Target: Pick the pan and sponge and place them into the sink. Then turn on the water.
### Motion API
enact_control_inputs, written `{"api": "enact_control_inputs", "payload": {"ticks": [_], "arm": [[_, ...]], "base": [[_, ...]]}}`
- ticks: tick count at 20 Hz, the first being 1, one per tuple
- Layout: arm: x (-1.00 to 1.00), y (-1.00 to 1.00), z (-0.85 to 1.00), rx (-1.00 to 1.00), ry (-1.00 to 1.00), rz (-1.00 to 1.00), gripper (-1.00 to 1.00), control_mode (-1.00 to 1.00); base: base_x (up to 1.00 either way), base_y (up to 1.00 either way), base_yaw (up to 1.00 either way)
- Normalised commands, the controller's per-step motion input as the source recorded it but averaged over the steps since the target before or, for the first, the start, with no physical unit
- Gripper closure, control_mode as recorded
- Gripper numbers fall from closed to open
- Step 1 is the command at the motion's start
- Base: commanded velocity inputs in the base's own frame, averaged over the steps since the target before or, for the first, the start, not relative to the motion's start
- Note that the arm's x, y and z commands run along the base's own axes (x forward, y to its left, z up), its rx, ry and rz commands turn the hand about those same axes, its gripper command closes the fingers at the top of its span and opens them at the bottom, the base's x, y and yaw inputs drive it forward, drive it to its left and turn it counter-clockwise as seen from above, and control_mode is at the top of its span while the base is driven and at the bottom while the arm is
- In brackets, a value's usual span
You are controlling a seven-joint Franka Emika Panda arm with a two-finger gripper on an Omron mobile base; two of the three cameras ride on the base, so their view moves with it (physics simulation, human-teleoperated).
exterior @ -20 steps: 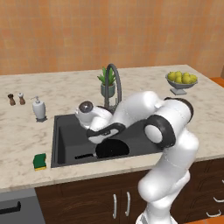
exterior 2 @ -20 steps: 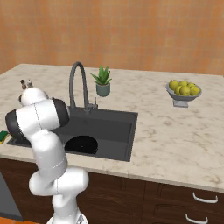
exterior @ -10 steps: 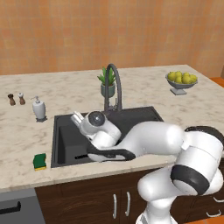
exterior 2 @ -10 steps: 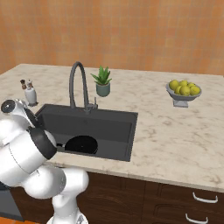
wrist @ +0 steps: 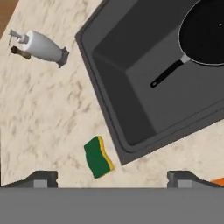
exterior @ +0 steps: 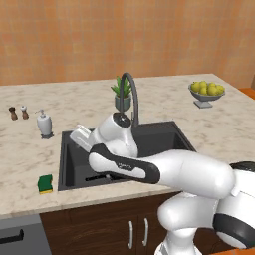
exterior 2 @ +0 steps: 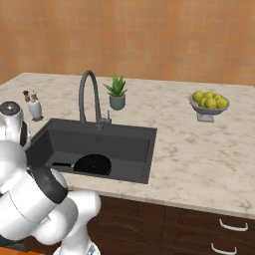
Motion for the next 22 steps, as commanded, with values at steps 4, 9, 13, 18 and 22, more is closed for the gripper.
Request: {"api": "enact_control_inputs", "payload": {"ticks": [4, 9, 13, 18, 22], "arm": [[-0.51, 0.52, -0.01, -0.12, 0.0, 0.08, -1.0, -1.0], [-0.15, 0.62, 0.0, -0.21, 0.0, 0.11, -1.0, -1.0], [0.0, 0.51, 0.0, -0.21, 0.06, 0.16, -1.0, -1.0], [0.04, 0.3, -0.22, -0.19, 0.14, 0.11, -1.0, -1.0], [0.14, 0.26, -0.32, -0.21, 0.1, 0.08, -1.0, -1.0]], "base": [[0.0, 0.0, 0.0], [0.0, 0.0, 0.0], [0.0, 0.0, 0.0], [0.0, 0.0, 0.0], [0.0, 0.0, 0.0]]}}
